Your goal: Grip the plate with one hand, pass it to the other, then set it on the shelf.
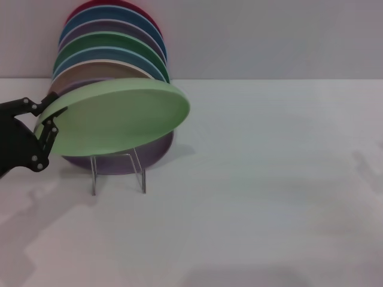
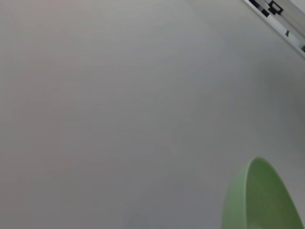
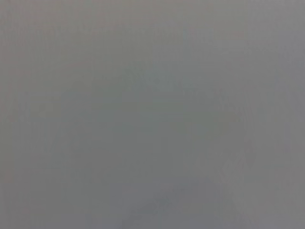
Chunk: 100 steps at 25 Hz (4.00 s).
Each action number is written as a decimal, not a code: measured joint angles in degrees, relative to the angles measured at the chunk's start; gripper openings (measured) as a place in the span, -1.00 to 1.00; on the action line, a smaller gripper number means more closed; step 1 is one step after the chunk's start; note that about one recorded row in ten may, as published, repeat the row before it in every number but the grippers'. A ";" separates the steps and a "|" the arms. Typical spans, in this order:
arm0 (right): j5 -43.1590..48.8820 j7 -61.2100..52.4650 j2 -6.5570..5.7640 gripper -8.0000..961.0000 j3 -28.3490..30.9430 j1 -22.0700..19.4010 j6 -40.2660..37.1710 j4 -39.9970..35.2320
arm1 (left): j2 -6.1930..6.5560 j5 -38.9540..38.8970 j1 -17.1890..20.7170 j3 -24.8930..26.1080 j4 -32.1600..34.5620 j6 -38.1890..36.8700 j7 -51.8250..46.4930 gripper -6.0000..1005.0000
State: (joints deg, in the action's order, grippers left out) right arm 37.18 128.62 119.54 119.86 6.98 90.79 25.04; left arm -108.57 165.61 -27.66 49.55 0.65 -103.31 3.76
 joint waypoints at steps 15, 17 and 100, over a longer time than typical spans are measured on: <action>0.00 -0.02 -0.13 0.66 -0.16 -0.20 0.52 0.13 | -3.85 -0.25 1.59 0.62 0.15 3.06 7.07 -0.76; 0.00 -0.05 -0.18 0.66 -0.16 -0.07 0.53 0.19 | -4.27 -0.42 1.85 1.60 0.08 3.10 7.34 -0.75; -10.49 29.62 0.35 0.66 -0.07 3.65 -0.63 -14.26 | -10.24 -0.21 14.62 38.96 -7.25 11.11 -4.80 0.56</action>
State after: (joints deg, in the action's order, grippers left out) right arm 26.69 158.24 119.89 119.79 10.63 90.17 10.78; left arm -118.81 165.40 -13.04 88.51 -6.61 -92.20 -1.04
